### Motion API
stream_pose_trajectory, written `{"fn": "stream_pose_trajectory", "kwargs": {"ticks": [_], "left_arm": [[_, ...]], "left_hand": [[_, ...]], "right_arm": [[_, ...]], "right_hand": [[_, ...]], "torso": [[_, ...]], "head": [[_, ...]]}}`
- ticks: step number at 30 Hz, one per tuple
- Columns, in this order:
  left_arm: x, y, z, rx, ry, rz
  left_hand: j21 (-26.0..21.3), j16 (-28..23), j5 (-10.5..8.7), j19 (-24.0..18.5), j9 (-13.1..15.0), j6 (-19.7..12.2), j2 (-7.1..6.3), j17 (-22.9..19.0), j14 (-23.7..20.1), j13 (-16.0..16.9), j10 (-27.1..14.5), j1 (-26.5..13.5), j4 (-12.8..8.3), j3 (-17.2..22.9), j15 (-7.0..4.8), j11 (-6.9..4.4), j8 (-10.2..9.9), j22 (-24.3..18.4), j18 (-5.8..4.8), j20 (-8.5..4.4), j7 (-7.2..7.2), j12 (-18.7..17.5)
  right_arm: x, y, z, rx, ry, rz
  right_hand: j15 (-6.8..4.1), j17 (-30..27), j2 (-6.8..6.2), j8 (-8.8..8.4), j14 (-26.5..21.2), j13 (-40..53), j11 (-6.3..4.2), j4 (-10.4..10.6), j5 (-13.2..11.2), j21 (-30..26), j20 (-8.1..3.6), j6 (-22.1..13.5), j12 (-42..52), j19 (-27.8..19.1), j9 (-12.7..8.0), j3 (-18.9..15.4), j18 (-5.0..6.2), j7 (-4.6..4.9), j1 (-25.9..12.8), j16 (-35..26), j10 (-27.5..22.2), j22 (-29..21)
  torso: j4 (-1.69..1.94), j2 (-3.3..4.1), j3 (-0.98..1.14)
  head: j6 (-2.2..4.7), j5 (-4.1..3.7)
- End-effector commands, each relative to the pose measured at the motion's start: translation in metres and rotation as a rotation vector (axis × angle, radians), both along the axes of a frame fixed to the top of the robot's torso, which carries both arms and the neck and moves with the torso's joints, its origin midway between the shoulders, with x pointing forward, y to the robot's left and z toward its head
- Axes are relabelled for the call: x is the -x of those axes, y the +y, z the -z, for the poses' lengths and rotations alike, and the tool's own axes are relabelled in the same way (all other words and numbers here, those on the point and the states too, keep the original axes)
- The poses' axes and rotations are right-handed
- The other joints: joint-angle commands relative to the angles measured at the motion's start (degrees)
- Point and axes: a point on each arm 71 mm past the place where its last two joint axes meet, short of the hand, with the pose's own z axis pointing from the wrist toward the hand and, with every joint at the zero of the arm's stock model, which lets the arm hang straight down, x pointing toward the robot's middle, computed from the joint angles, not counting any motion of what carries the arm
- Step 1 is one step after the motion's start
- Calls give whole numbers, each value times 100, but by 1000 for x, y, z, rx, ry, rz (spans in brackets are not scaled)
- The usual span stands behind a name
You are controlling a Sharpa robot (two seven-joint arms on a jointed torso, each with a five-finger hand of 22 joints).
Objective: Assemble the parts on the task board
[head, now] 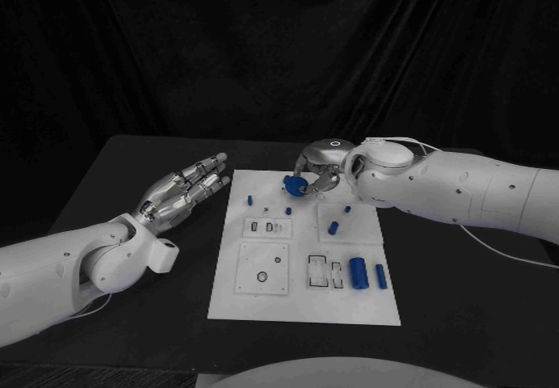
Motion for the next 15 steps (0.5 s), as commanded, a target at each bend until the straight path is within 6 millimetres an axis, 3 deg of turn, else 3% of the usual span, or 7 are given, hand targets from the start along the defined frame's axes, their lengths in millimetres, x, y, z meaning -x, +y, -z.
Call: {"fn": "stream_pose_trajectory", "kwargs": {"ticks": [1,15], "left_arm": [[0,-3,-2,18,-8,16],[0,-5,-2,20,-5,23]], "left_hand": [[24,37,27,-2,0,-33,-3,6,3,-6,-20,57,16,35,32,4,2,7,111,42,7,2],[25,40,27,0,0,-33,-3,7,4,-6,-19,56,17,37,42,7,2,8,111,48,7,4]], "right_arm": [[-3,5,2,4,30,-5],[-12,24,8,24,44,-3]], "right_hand": [[48,1295,35,391,551,1506,30,7,24,32,31,79,20,13,785,42,-79,-65,5,-12,601,660],[93,1295,24,291,551,1506,83,-1,-28,11,73,3,20,4,763,130,-75,-15,3,-14,601,655]], "torso": [[9,7,4],[0,5,5]], "head": [[8,-16],[8,-20]]}}
